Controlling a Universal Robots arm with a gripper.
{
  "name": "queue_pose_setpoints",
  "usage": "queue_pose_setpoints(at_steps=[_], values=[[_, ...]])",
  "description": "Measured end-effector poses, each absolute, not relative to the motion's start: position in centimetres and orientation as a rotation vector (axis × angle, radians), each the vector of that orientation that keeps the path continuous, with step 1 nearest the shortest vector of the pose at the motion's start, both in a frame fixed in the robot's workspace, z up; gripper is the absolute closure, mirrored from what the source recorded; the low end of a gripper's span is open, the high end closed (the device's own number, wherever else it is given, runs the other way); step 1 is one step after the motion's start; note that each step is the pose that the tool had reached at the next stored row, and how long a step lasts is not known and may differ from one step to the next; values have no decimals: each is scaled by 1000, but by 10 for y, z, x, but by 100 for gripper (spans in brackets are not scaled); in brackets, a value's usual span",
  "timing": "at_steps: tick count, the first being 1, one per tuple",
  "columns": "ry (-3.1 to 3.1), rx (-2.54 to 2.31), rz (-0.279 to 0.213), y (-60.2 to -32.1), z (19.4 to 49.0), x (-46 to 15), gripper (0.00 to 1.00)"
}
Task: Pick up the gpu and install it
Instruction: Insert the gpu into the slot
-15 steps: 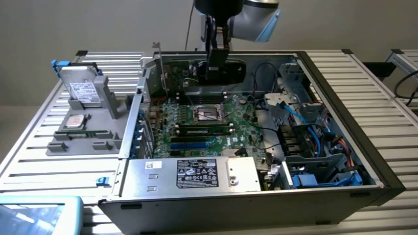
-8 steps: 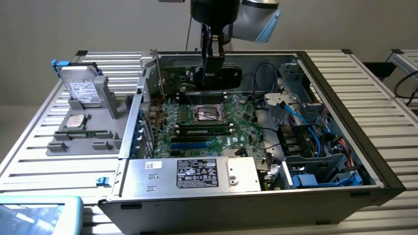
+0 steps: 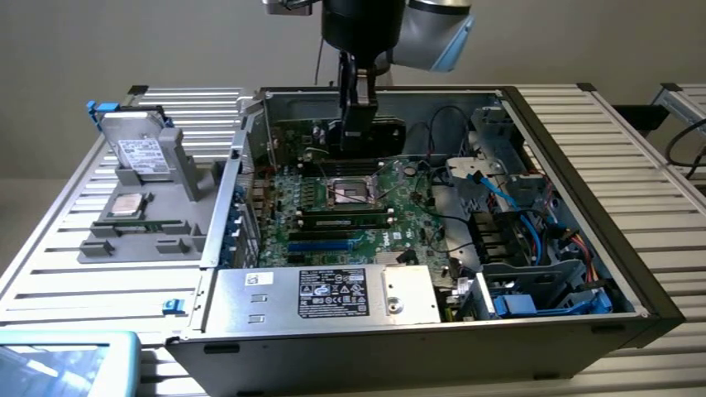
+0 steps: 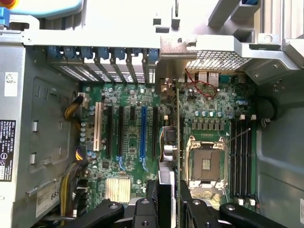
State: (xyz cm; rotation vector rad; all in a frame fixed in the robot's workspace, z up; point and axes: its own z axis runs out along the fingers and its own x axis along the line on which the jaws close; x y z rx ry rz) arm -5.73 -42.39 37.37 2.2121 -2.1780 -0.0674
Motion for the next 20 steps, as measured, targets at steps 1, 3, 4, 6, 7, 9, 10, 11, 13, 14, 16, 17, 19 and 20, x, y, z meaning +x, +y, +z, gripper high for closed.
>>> queue_pose_setpoints(at_steps=[1, 3, 4, 6, 7, 9, 10, 11, 13, 14, 16, 17, 19, 20], values=[[-2176, 2210, -64, -424, 372, -57, 72], [-2173, 2206, -54, -424, 370, -57, 72], [-2171, 2204, -50, -423, 369, -57, 72], [-2170, 2203, -48, -423, 366, -57, 72], [-2169, 2202, -49, -423, 365, -57, 72], [-2168, 2201, -51, -423, 364, -58, 72], [-2167, 2200, -54, -423, 363, -58, 72], [-2167, 2199, -56, -423, 362, -58, 72], [-2166, 2199, -56, -423, 360, -58, 72], [-2166, 2199, -56, -423, 358, -58, 72], [-2169, 2197, -56, -423, 356, -59, 72], [-2172, 2194, -56, -422, 355, -59, 72], [-2180, 2186, -57, -421, 353, -59, 72], [-2184, 2182, -57, -421, 352, -60, 72]])
